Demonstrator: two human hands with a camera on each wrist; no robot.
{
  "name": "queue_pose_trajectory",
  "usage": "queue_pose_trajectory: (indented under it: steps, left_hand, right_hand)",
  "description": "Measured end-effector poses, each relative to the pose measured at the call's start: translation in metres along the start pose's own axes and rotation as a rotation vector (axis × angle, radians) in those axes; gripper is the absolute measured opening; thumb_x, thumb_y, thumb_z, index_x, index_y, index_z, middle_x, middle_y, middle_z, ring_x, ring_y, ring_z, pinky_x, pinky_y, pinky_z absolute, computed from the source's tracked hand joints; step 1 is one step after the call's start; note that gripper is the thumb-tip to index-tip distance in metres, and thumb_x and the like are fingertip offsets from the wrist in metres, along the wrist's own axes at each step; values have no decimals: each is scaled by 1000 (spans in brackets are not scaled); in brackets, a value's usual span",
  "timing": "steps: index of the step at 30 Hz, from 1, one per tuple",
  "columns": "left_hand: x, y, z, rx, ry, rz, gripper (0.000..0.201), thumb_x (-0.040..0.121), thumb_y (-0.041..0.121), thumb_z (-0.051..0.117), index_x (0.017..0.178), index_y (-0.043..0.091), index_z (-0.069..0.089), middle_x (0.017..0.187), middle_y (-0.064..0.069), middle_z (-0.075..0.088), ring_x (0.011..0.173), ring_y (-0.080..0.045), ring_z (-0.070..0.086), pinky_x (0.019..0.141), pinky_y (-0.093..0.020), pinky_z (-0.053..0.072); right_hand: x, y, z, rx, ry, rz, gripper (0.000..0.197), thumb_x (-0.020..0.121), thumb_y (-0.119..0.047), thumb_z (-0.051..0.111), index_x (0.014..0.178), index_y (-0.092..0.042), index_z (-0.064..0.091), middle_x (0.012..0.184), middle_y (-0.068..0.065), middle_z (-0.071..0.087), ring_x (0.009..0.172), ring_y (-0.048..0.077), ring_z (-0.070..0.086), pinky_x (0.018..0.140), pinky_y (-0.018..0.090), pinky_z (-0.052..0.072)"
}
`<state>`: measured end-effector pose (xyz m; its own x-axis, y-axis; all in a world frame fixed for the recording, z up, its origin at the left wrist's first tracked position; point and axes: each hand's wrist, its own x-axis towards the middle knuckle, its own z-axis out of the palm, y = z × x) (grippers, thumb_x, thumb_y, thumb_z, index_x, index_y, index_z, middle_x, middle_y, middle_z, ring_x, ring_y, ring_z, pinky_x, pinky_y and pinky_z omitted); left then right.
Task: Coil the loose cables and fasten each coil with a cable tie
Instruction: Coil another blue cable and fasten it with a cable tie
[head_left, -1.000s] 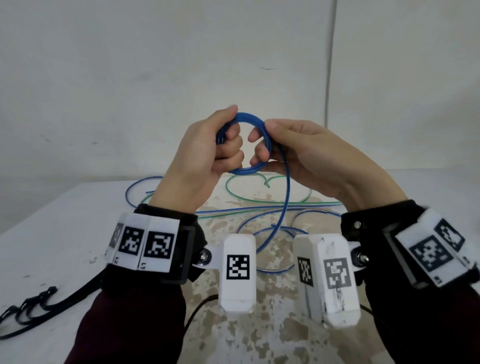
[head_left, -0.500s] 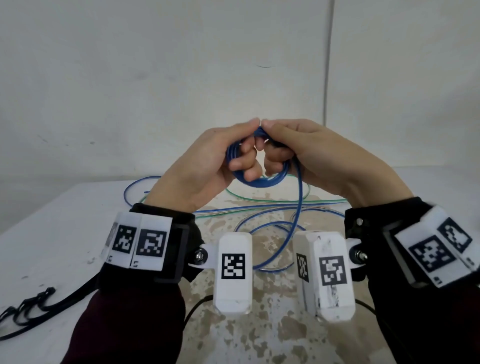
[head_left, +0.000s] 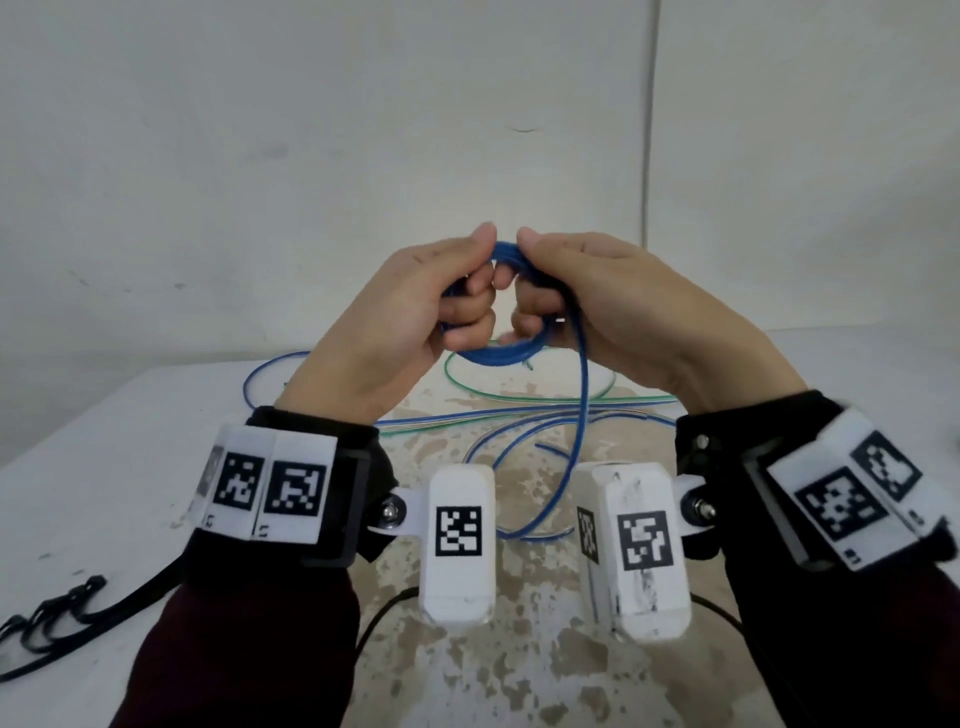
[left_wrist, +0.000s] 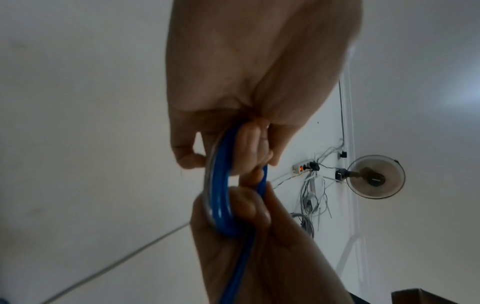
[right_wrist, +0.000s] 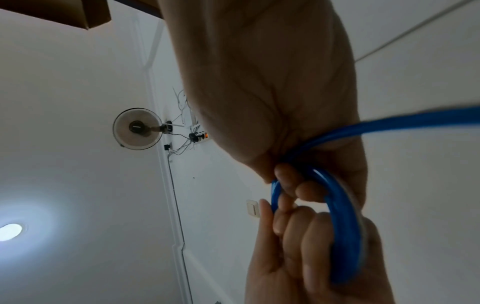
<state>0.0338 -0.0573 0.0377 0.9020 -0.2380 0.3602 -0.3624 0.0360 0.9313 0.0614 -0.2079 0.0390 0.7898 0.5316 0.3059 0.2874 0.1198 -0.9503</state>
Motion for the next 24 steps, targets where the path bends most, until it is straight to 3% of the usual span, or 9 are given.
queue_pose_trajectory:
  steps: [3,5,9,12,15,18,21,24]
  left_hand:
    - [2,-1,5,-103,114,127,41,103,25,33,65,12,36,48,5,27,49,-14,36,57,-23,28]
    - [3,-2,7,-134,147,171,41,103,27,33,65,13,37,48,5,22,48,-16,25,56,-21,33]
    - [4,-2,7,-168,48,59,41,102,28,33,63,13,35,45,5,24,42,-13,23,53,-25,26]
    - [1,-1,3,-91,-62,-44,40,101,28,32,64,12,36,43,6,27,40,-13,28,51,-24,30]
    - [-1,0,-2,10,-30,-28,40,102,27,32,66,12,38,45,7,24,42,-13,27,49,-20,30]
    - [1,0,-1,-58,62,76,39,103,28,31,67,13,37,47,8,21,44,-11,23,50,-20,25]
    - [3,0,3,-179,137,136,40,104,29,30,67,14,37,48,8,22,43,-10,23,50,-18,31]
    - [4,0,6,-210,101,102,40,102,26,29,66,13,37,45,5,25,42,-14,31,54,-21,39]
  right_hand:
    - [2,-2,3,102,34,-42,37,104,-25,31,86,-7,58,63,3,50,63,16,56,71,27,55]
    - [1,-4,1,130,20,-48,38,104,-27,31,91,-8,61,61,2,52,67,17,57,76,29,56]
    - [-2,-4,-4,63,14,-45,36,104,-28,30,85,-9,55,51,-4,33,54,13,46,62,21,48]
    - [-3,-2,-5,-17,-20,-5,35,104,-27,31,81,-10,51,50,-6,30,50,12,42,58,18,43]
    - [-2,-1,-2,-32,0,3,33,104,-27,32,83,-10,51,50,-5,33,51,13,44,61,21,46]
    - [0,-2,0,56,67,-29,33,104,-25,33,86,-9,55,58,1,48,60,14,53,64,26,54]
    - [-1,-2,-4,126,40,-55,33,104,-21,32,94,-8,61,69,3,56,73,16,60,80,33,58]
    - [0,-1,-7,116,40,-80,33,104,-18,30,92,-8,59,63,0,50,64,14,56,74,26,55]
